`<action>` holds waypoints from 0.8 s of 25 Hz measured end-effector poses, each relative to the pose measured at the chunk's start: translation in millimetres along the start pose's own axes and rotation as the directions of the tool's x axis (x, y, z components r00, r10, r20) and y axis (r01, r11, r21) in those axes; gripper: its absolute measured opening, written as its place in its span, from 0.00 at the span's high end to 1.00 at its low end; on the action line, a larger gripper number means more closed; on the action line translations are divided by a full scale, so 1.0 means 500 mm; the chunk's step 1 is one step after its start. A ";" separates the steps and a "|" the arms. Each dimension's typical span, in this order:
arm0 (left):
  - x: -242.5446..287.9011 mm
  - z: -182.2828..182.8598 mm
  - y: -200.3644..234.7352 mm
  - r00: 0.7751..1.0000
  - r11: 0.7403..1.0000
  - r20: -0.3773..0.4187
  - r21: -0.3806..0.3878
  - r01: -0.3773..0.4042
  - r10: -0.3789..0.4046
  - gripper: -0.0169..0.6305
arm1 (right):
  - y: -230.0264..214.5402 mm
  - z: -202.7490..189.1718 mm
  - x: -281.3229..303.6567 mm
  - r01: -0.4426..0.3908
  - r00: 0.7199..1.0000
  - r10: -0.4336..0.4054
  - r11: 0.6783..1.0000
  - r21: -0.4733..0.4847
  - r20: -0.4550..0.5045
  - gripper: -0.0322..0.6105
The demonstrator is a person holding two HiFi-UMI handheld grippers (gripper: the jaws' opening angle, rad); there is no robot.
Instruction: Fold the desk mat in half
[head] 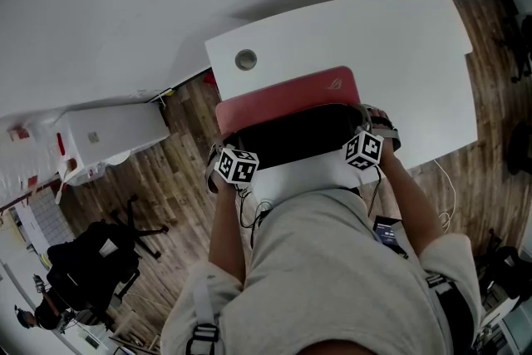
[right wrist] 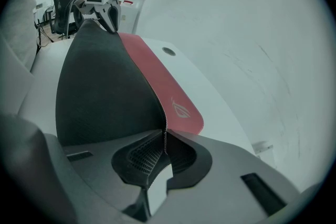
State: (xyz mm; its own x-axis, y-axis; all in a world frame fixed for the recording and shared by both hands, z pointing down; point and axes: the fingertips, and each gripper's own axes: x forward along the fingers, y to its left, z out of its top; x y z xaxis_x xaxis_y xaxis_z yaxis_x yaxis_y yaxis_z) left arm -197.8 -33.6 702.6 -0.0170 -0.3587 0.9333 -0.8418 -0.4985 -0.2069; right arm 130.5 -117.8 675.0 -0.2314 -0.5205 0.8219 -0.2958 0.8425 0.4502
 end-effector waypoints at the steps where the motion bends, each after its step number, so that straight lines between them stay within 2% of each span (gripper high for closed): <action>1: 0.001 0.002 0.001 1.000 1.000 0.000 -0.001 -0.001 0.001 0.91 | -0.002 0.001 0.002 0.000 1.000 0.000 1.000 -0.001 0.000 0.87; 20: 0.007 0.037 0.036 0.999 0.999 0.014 0.016 -0.032 0.032 0.91 | -0.033 0.012 0.020 0.011 1.000 -0.011 1.000 0.007 0.009 0.87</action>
State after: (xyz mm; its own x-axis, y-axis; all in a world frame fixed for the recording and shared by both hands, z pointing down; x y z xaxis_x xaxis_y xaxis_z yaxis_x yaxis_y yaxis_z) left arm -203.1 -58.4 696.9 -0.0366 -0.3852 0.9221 -0.8321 -0.4992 -0.2416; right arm 127.7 -137.8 673.6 -0.2369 -0.5310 0.8136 -0.3049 0.8357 0.4567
